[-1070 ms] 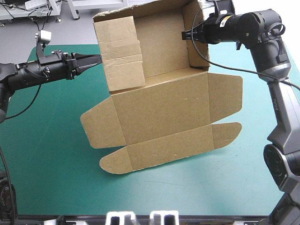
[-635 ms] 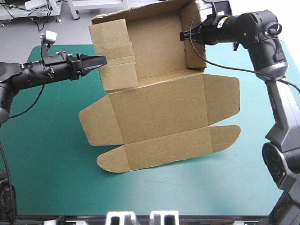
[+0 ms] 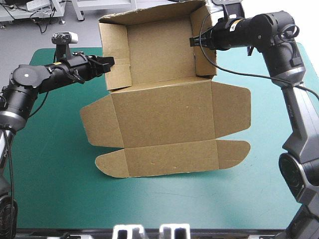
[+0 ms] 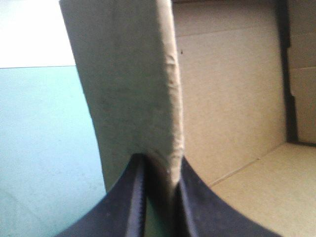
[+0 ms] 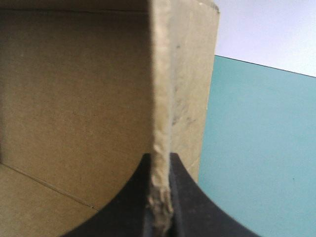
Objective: Fold the box
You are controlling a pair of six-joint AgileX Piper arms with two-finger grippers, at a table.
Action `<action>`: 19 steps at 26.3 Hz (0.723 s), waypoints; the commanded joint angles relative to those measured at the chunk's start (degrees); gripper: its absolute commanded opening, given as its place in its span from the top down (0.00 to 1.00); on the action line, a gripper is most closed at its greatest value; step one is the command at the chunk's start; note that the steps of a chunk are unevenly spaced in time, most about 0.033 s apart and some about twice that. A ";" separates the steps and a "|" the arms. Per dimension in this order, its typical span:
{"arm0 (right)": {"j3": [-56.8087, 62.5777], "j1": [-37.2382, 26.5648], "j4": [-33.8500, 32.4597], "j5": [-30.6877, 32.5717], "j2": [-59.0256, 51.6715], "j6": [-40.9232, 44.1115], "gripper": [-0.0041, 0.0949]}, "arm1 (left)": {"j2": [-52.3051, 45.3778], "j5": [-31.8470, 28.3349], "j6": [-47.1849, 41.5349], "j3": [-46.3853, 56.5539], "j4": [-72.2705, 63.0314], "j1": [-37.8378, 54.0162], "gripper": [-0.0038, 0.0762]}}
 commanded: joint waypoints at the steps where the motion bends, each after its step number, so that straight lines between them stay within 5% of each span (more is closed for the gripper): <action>1: -1.62 3.05 3.19 1.74 -3.04 0.72 0.98 | -2.37 -0.88 -4.30 -1.63 -3.34 -3.10 0.97; 7: -1.62 3.45 1.46 7.49 -3.12 2.47 0.98 | -3.83 -0.30 -11.70 -5.36 7.53 -7.81 0.97; 13: 0.13 3.54 2.65 7.59 -3.50 4.37 0.96 | -2.05 13.21 -34.06 -17.67 43.47 -16.77 0.97; 19: 11.25 3.54 2.38 7.59 -3.72 5.09 0.96 | 2.59 21.50 -36.78 -17.75 45.59 -18.26 0.97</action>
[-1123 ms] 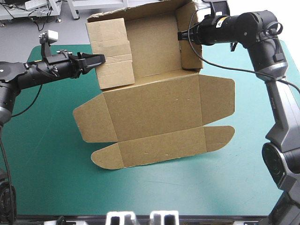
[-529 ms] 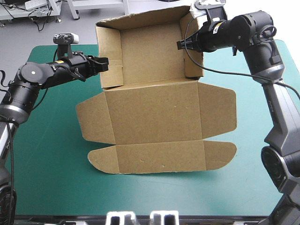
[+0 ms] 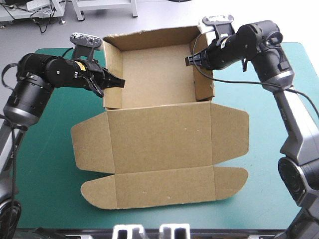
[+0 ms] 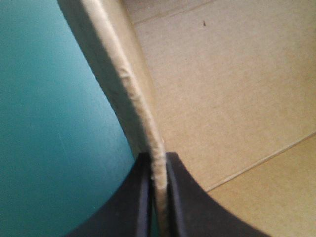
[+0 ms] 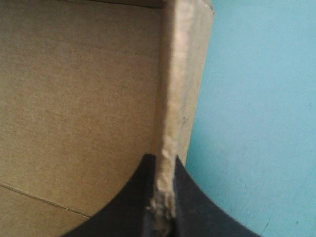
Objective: Fold the box
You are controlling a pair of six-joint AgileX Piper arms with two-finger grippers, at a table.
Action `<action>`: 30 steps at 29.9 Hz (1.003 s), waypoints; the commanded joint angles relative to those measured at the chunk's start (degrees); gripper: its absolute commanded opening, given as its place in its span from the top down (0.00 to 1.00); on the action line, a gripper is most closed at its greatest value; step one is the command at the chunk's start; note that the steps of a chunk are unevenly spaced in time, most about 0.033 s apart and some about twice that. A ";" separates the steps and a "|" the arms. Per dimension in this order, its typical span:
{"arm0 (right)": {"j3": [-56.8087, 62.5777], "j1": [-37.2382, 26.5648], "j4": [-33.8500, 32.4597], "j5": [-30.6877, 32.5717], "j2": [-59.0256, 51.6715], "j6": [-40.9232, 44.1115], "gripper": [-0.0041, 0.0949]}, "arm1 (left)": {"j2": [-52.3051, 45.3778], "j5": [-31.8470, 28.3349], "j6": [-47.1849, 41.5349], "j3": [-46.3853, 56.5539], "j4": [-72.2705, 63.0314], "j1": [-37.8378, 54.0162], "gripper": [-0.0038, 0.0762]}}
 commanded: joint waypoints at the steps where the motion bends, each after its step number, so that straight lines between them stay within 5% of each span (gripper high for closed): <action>1: 5.07 0.97 5.90 0.82 -2.64 -0.58 0.96 | 1.95 1.56 -0.46 -1.94 -4.73 -1.50 0.97; 10: 16.72 0.57 2.72 0.17 -0.09 -0.58 0.96 | 12.53 6.93 -2.85 -1.94 -4.36 -1.50 0.97; 30: 16.61 -0.10 -2.43 -10.17 6.09 -1.48 0.96 | 22.72 3.96 -3.18 -2.32 -0.06 -1.50 0.97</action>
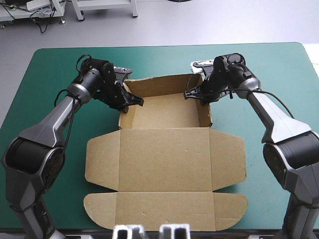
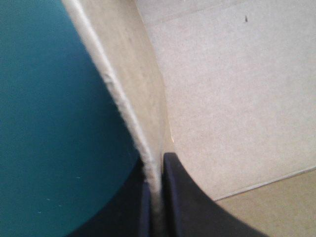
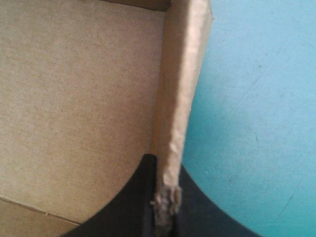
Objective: Fold the box
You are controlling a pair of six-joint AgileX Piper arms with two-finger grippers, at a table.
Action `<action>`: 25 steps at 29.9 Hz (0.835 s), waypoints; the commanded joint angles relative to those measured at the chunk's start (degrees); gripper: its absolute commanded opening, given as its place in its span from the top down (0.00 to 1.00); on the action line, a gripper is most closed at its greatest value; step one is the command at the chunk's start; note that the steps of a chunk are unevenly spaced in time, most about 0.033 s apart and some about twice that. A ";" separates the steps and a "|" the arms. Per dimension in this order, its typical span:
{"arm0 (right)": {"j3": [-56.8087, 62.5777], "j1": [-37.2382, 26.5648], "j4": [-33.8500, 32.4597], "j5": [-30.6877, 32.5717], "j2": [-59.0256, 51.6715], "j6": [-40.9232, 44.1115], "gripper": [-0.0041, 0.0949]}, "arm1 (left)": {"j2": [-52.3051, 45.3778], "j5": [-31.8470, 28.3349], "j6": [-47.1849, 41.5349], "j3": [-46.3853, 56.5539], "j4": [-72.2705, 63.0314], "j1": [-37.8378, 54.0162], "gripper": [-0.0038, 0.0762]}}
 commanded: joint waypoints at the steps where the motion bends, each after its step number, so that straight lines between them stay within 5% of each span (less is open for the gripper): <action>1: -1.61 0.22 0.01 -3.65 -2.25 -2.48 0.96 | -1.08 -1.77 1.84 -0.85 -0.65 -0.73 0.96; 6: -1.61 0.32 0.61 -3.43 -0.97 -5.56 0.94 | -1.03 0.16 1.84 -0.85 0.39 -0.50 0.96; 12: -1.61 0.43 0.11 -1.37 -0.84 -8.68 0.67 | -1.03 2.06 2.53 -0.92 0.16 -0.50 0.94; 17: -1.61 0.43 0.64 -1.37 -0.84 -8.84 0.53 | -1.03 4.79 6.44 -0.92 0.16 -0.50 0.78; 25: -1.61 0.43 0.64 -1.20 -0.84 -8.84 0.53 | -1.03 4.20 3.89 -0.98 -0.64 -0.50 0.40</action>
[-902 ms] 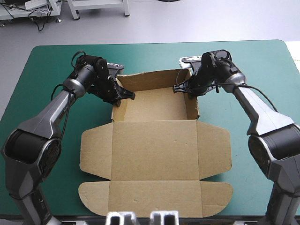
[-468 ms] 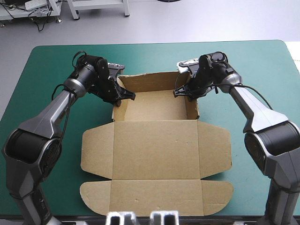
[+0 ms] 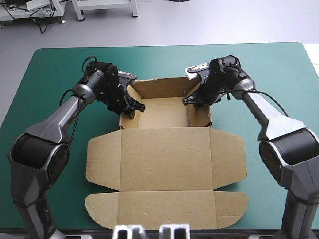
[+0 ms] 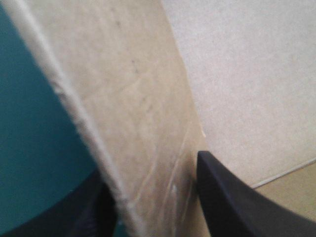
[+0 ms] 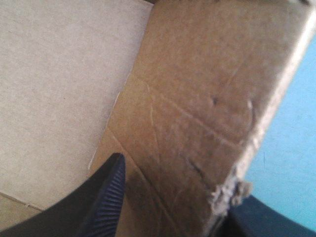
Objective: Fold the box
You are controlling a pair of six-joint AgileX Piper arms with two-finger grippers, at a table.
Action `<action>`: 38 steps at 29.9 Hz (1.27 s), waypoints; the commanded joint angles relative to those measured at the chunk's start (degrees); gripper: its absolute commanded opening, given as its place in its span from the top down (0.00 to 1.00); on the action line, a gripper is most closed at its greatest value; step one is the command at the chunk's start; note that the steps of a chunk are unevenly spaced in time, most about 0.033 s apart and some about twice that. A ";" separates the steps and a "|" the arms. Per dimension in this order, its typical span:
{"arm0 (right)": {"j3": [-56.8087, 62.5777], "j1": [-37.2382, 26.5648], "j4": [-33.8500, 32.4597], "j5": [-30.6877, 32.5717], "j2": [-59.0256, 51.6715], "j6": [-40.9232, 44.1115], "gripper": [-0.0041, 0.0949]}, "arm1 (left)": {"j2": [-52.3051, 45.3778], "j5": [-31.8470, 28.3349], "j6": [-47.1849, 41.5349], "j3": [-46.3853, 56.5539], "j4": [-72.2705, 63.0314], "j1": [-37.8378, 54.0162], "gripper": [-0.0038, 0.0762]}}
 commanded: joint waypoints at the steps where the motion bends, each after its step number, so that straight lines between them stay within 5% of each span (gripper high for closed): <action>1: -1.61 0.00 0.58 -0.94 -3.10 -0.48 0.53 | -3.23 3.57 -2.72 -1.11 0.41 -0.39 0.38; 13: -7.48 -0.14 -1.07 0.29 -3.10 -0.48 0.53 | -3.23 4.16 -6.54 -11.04 0.85 -0.27 0.37; 20: -16.24 -0.14 -12.99 7.46 -3.56 -0.11 0.53 | -4.50 4.16 -6.54 -19.06 0.85 -0.27 0.38; 24: -18.85 -0.14 -12.61 7.38 -5.31 0.02 0.53 | -7.94 4.16 -6.54 -22.80 0.98 -0.27 0.40; 33: -18.68 -0.14 -2.18 7.38 -11.59 2.18 0.53 | -22.36 4.26 -4.11 -22.36 0.45 -0.41 0.61; 38: -17.00 -0.14 -2.27 7.38 -12.10 3.21 0.54 | -31.59 4.26 -2.41 -16.61 0.82 -0.41 0.75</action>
